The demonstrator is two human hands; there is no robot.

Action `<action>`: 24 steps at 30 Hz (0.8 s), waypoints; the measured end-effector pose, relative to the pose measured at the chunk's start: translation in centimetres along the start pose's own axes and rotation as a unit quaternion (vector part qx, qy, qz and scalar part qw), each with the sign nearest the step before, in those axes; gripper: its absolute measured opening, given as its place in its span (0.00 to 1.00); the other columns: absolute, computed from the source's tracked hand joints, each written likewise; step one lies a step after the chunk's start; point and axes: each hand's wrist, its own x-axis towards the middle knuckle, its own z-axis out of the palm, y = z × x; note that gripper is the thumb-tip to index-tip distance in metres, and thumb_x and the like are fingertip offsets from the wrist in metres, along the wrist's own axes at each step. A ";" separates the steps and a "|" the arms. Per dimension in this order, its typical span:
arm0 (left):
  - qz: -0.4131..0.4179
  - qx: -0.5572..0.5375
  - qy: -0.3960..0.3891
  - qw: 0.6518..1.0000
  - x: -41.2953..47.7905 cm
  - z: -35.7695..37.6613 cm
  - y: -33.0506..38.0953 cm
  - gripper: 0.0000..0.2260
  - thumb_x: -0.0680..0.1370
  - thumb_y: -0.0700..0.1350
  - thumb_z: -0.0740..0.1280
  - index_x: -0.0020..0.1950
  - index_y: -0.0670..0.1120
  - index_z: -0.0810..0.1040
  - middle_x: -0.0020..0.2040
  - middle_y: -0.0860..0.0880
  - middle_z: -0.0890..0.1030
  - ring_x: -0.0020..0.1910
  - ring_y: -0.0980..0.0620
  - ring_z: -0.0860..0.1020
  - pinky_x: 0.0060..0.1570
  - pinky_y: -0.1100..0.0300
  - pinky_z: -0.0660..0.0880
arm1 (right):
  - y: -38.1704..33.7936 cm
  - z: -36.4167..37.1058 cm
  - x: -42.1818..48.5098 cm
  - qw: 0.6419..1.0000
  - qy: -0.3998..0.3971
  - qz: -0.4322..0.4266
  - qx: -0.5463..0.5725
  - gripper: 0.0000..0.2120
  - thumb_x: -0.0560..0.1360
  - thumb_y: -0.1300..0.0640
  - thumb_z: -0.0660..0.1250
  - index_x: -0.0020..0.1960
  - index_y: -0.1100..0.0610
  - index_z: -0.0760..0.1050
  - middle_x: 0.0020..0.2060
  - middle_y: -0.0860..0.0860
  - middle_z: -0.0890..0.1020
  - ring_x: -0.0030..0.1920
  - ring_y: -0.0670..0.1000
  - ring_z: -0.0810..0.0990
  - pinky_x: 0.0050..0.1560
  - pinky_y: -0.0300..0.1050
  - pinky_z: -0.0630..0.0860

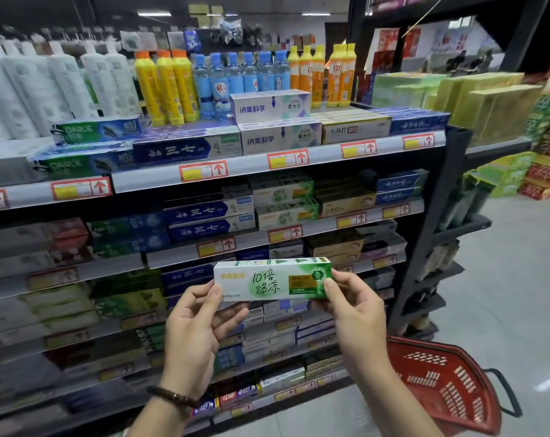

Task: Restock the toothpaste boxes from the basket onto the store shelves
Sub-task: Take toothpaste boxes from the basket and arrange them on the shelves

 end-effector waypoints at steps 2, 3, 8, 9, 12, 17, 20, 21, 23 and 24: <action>0.002 0.005 0.007 1.000 -0.1 0.9 -0.5 0.07 0.83 0.40 0.65 0.59 0.39 0.78 0.53 0.39 0.87 0.50 0.37 0.87 0.45 0.51 0.86 | -0.1 -0.9 0.4 1.000 -0.006 0.002 0.010 0.07 0.83 0.61 0.69 0.58 0.56 0.85 0.50 0.54 0.89 0.53 0.55 0.88 0.55 0.55 0.86; 0.004 0.009 0.010 1.000 0.0 1.2 -0.7 0.07 0.83 0.40 0.65 0.58 0.39 0.79 0.52 0.40 0.87 0.50 0.36 0.87 0.45 0.51 0.86 | -0.1 -1.2 0.5 1.000 -0.007 0.004 0.014 0.07 0.83 0.61 0.69 0.58 0.57 0.85 0.50 0.54 0.89 0.53 0.55 0.88 0.54 0.53 0.86; 0.016 0.054 0.007 0.998 1.0 2.0 -1.3 0.07 0.82 0.41 0.67 0.58 0.39 0.79 0.53 0.42 0.87 0.50 0.38 0.87 0.41 0.53 0.86 | -0.2 -1.6 1.6 1.000 0.019 0.003 0.018 0.09 0.82 0.62 0.69 0.59 0.55 0.85 0.49 0.51 0.89 0.51 0.51 0.89 0.49 0.42 0.85; 0.018 0.066 0.004 0.998 1.3 2.1 -1.3 0.07 0.82 0.41 0.67 0.58 0.39 0.80 0.53 0.42 0.87 0.50 0.39 0.87 0.40 0.54 0.86 | -0.2 -1.5 1.9 1.000 0.024 0.001 0.015 0.09 0.82 0.62 0.70 0.60 0.55 0.85 0.49 0.50 0.90 0.51 0.50 0.89 0.50 0.43 0.85; 0.021 0.075 -0.002 0.997 2.7 2.4 -1.5 0.07 0.82 0.41 0.68 0.57 0.40 0.80 0.52 0.42 0.87 0.49 0.41 0.88 0.39 0.55 0.86 | -0.3 -0.9 2.9 0.999 0.037 -0.004 0.002 0.10 0.83 0.60 0.70 0.63 0.54 0.84 0.48 0.48 0.90 0.51 0.49 0.89 0.53 0.45 0.85; 0.052 0.130 0.016 0.990 5.5 2.8 -2.1 0.05 0.81 0.43 0.71 0.53 0.42 0.83 0.53 0.50 0.87 0.44 0.50 0.88 0.44 0.51 0.86 | -0.8 0.5 5.0 0.998 0.054 -0.013 -0.018 0.12 0.83 0.59 0.70 0.65 0.52 0.83 0.48 0.43 0.89 0.50 0.44 0.88 0.52 0.41 0.85; 0.059 0.138 0.022 0.988 6.9 3.1 -2.1 0.04 0.81 0.44 0.71 0.53 0.46 0.84 0.51 0.56 0.87 0.45 0.51 0.87 0.49 0.49 0.84 | -0.6 1.3 6.3 0.997 0.071 -0.026 -0.036 0.13 0.82 0.58 0.71 0.65 0.48 0.82 0.48 0.45 0.89 0.50 0.45 0.88 0.52 0.42 0.85; 0.061 0.134 0.021 0.989 7.3 3.2 -2.0 0.04 0.81 0.44 0.72 0.54 0.47 0.85 0.50 0.56 0.87 0.46 0.50 0.87 0.49 0.51 0.84 | -0.4 1.5 6.7 0.996 0.076 -0.029 -0.043 0.13 0.82 0.57 0.71 0.65 0.46 0.82 0.47 0.46 0.89 0.48 0.46 0.89 0.50 0.41 0.85; 0.067 0.130 0.018 0.989 8.2 3.4 -1.8 0.06 0.80 0.43 0.72 0.56 0.49 0.85 0.50 0.56 0.88 0.47 0.49 0.87 0.50 0.53 0.83 | -0.1 1.8 7.3 0.995 0.084 -0.028 -0.047 0.13 0.82 0.57 0.71 0.65 0.46 0.82 0.45 0.45 0.89 0.46 0.48 0.89 0.48 0.42 0.85; 0.070 0.130 0.014 0.989 8.6 3.4 -1.8 0.07 0.80 0.43 0.72 0.57 0.50 0.84 0.50 0.55 0.88 0.48 0.49 0.87 0.51 0.53 0.83 | 0.1 2.0 7.6 0.995 0.085 -0.024 -0.043 0.13 0.82 0.57 0.71 0.65 0.47 0.82 0.46 0.45 0.89 0.45 0.48 0.89 0.49 0.43 0.85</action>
